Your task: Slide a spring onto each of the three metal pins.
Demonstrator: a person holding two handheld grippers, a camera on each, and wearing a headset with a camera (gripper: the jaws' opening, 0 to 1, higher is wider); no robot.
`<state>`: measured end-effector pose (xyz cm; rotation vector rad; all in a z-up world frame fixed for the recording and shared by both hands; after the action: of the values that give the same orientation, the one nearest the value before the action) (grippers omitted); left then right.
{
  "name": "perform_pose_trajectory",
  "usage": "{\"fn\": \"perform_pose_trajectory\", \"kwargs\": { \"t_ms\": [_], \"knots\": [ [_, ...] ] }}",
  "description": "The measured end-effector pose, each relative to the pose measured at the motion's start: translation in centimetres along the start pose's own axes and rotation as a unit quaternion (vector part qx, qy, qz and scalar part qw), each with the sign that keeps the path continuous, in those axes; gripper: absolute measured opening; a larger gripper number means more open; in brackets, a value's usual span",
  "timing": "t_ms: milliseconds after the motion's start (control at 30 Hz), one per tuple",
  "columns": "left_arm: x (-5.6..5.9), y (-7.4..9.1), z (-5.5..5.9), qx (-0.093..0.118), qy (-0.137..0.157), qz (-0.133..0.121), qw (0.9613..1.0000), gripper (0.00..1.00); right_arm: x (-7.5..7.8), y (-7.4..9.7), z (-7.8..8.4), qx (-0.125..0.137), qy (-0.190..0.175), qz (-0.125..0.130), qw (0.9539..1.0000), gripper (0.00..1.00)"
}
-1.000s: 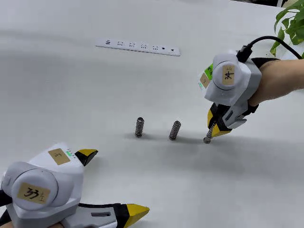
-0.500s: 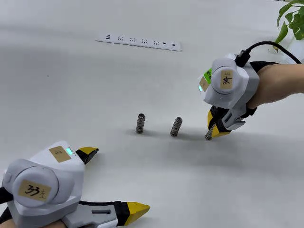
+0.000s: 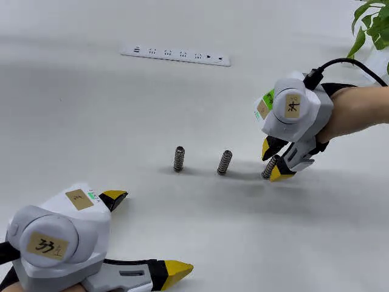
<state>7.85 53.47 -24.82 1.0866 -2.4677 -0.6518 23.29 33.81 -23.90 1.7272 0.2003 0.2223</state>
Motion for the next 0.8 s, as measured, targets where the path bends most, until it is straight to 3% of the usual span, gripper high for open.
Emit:
{"fn": "perform_pose_trajectory", "kwargs": {
  "t_ms": [167,300,500,567,633,800],
  "knots": [
    [0.0,0.0,-0.3,-0.002,-0.008,0.002,1.0,0.98,-0.8,0.5,-0.4,0.037,-0.017,0.019,0.999,0.5],
    [0.1,0.0,-0.7,-0.001,-0.014,0.004,0.9999,0.98,-1.1,0.6,-0.5,0.072,-0.029,0.058,0.9953,0.78],
    [0.3,-0.1,-1.1,0.003,-0.019,0.006,0.9998,0.99,-2.9,0.7,-0.2,0.12,-0.076,0.069,0.9874,0.92],
    [0.5,-0.1,-1.2,0.004,-0.022,0.009,0.9997,1.0,-3.4,0.6,-0.1,0.141,-0.092,0.081,0.9824,0.95],
    [0.5,-0.1,-1.2,0.004,-0.024,0.009,0.9997,1.0,-3.9,0.6,-0.1,0.169,-0.116,0.095,0.974,0.99],
    [0.3,0.1,-1.3,0.005,-0.026,0.007,0.9996,1.0,-5.4,1.0,0.0,0.208,-0.162,0.112,0.9583,0.99]
  ]
}}
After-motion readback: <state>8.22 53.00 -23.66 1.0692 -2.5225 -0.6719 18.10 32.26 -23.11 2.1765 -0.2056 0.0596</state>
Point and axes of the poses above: the centre of the closed fingertips' face, and the gripper's own axes: y roughly backward along the fingers, x roughly to its right, z roughly out of its underside, the point moved 5 cm from there along y, roughly backward along the fingers
